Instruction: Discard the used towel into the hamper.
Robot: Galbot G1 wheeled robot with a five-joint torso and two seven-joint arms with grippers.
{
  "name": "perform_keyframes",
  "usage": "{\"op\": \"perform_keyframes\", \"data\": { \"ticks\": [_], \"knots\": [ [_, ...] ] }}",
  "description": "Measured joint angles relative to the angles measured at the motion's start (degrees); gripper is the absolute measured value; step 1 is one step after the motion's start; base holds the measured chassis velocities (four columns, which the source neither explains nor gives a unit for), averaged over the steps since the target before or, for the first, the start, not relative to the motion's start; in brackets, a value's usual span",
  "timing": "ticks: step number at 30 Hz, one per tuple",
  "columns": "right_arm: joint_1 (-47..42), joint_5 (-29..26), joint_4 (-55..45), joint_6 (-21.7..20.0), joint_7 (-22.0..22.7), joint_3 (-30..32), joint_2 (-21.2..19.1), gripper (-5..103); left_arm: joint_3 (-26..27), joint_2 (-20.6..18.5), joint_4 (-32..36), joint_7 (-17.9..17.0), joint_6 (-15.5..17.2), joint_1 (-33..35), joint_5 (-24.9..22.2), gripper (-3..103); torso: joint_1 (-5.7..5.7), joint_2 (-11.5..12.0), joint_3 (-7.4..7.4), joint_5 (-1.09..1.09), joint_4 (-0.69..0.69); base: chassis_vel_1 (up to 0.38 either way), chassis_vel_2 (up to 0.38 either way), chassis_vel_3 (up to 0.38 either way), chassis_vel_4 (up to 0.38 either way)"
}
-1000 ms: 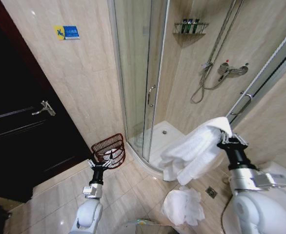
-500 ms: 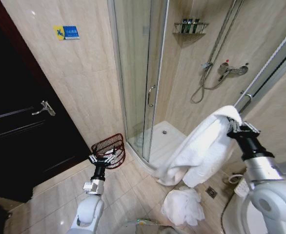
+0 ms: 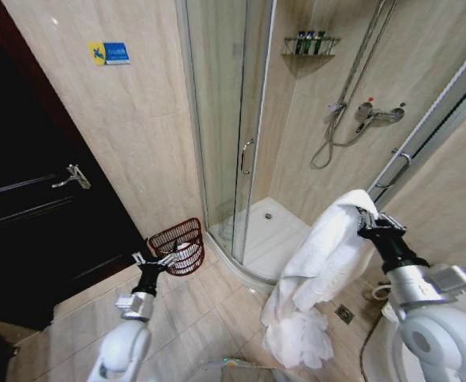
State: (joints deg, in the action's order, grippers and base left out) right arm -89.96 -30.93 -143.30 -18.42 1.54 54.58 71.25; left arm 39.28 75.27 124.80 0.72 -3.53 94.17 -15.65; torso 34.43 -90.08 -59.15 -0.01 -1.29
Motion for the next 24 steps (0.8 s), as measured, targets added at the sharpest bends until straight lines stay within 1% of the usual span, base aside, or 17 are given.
{"op": "perform_keyframes", "data": {
  "ticks": [1,3,5,13,16,24],
  "knots": [
    [0.0,0.0,0.0,0.0,0.0,0.0,0.0,3,0.0,0.0,0.0,0.0,0.0,0.0,0.0,100,0.00,0.0,0.00,0.00,0.00,0.000,0.000,0.000,0.000],
    [-1.5,0.4,0.0,0.1,-0.9,0.2,0.9,3,1.8,-0.9,0.6,1.1,1.4,-0.9,-1.1,100,0.00,0.0,0.00,0.01,0.02,0.000,0.000,0.000,0.000],
    [-1.8,0.8,0.0,0.2,-1.4,0.2,1.2,3,2.7,-1.1,0.8,1.4,1.7,-1.5,-1.6,100,0.00,0.0,0.00,0.00,0.01,0.000,0.000,0.000,0.000],
    [-0.9,0.9,0.1,0.4,-1.4,-0.2,1.5,3,3.2,-0.6,1.0,1.7,0.7,-0.4,-1.6,100,0.02,0.0,0.00,0.01,-0.02,0.003,-0.005,-0.009,0.007],
    [-1.0,0.8,0.1,0.7,-1.5,0.0,1.3,3,3.1,-0.4,0.8,1.8,0.5,-0.5,-1.5,100,0.01,0.0,0.00,0.01,0.00,0.077,-0.051,-0.082,0.060],
    [-1.1,0.7,0.1,1.4,-1.5,0.1,1.4,3,2.8,-0.1,1.3,1.7,0.5,-0.7,-1.3,100,-0.03,0.0,0.00,0.01,-0.01,0.097,-0.088,-0.085,0.089]
  ]
}}
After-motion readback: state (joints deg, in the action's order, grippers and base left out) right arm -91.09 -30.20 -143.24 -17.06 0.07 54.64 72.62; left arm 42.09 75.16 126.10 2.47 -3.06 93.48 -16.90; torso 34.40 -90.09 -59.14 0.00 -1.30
